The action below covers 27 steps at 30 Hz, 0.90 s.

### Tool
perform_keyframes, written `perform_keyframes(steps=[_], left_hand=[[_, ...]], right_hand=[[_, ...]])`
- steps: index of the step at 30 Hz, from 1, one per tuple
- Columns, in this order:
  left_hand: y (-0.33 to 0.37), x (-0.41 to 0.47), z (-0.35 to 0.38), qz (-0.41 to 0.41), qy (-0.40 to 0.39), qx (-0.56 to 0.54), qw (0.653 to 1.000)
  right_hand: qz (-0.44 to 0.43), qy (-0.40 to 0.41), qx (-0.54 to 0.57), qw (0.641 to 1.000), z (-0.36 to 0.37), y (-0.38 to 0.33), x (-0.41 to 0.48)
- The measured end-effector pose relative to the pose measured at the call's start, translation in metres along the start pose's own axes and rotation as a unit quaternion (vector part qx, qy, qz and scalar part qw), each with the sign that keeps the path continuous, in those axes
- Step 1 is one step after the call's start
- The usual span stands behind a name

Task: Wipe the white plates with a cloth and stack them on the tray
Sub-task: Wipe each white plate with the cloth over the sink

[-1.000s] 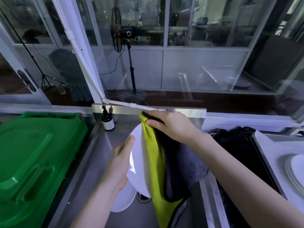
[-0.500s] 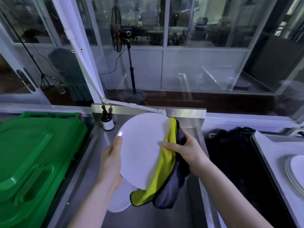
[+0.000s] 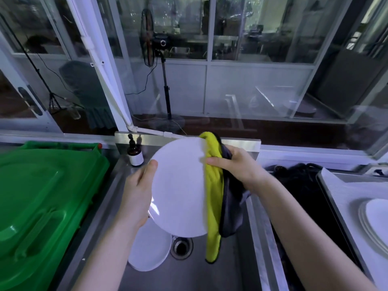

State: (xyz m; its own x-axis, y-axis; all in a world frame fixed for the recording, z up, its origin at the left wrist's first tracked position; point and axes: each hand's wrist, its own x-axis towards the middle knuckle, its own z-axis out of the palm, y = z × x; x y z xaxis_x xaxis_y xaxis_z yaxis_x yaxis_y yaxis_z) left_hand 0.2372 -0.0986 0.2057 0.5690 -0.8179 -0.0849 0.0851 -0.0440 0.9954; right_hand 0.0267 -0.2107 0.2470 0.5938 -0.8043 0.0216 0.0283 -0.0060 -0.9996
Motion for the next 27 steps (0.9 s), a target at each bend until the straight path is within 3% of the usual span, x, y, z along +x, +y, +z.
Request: perform_keyframes(steps=[2,5,9,13,16,18,20,23,27], left_hand=[[-0.002,-0.001,0.003,-0.030,0.046,-0.063,0.996],[-0.005,0.000,0.003,-0.052,0.070,-0.087,0.992],[0.002,0.005,-0.006,0.000,-0.006,0.002,1.000],[0.022,0.019,-0.014,0.043,-0.111,0.082,0.990],[0.035,0.024,-0.010,0.053,-0.195,0.169,0.965],[0.037,0.027,-0.003,0.063,-0.203,0.218,0.952],[0.039,0.029,0.002,0.086,-0.175,0.227,0.954],[0.036,0.027,-0.001,0.101,-0.085,0.158,0.979],[0.007,-0.001,0.014,0.022,0.019,-0.022,0.999]], right_hand=[[0.036,0.080,0.123,0.988,0.011,0.030,-0.015],[0.078,0.135,0.192,0.969,0.032,0.062,-0.034],[0.093,0.080,0.170,0.978,0.012,0.046,-0.027],[0.055,-0.026,-0.005,0.998,-0.011,0.003,-0.010],[0.052,-0.067,-0.275,0.958,-0.012,-0.019,0.006],[0.062,-0.067,-0.329,0.940,-0.010,-0.017,0.011],[0.045,-0.050,-0.247,0.967,-0.008,-0.008,0.008],[0.053,0.022,-0.028,0.998,-0.005,0.011,-0.003],[0.070,0.214,0.228,0.947,0.017,0.044,-0.015]])
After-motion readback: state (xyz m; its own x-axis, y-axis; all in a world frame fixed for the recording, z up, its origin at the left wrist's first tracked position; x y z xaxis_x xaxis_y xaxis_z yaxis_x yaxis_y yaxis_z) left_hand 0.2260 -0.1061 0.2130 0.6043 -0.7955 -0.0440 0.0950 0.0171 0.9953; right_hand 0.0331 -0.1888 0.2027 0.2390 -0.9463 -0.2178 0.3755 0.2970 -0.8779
